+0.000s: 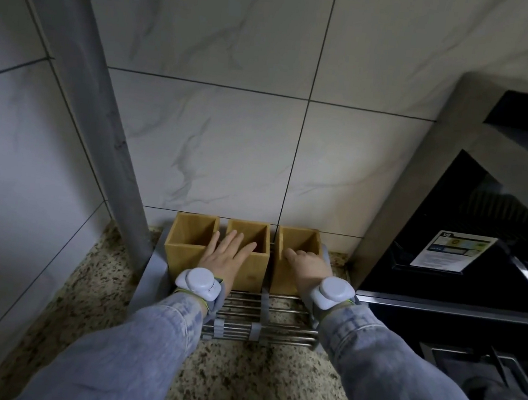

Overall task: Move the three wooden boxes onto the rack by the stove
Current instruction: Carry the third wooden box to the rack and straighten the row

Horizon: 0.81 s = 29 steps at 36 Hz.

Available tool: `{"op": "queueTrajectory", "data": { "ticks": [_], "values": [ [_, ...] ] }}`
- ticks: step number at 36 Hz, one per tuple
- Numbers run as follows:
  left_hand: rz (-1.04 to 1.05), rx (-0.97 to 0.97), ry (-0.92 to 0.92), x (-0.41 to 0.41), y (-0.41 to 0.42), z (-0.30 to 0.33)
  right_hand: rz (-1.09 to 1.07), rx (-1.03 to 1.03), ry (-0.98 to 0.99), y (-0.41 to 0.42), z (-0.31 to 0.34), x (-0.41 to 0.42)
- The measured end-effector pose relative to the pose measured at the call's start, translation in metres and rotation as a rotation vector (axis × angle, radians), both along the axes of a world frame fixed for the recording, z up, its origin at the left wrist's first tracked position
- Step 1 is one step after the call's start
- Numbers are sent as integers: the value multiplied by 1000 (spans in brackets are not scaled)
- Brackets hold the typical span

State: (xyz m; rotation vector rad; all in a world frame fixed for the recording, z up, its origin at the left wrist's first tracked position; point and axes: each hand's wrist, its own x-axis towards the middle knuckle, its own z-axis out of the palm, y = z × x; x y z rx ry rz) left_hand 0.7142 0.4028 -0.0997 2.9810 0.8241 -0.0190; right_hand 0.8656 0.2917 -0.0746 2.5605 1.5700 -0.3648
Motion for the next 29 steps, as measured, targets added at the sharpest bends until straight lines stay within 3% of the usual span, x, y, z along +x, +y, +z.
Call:
{"op": "queueTrajectory", "data": {
  "ticks": [22,29],
  "values": [
    [36,41,72,-3,-14,14,-147,173,-81,-9,-24,-28],
    [189,121,-115,-15,-20,-5,-171,137,-42,-11,-12,-31]
  ]
}}
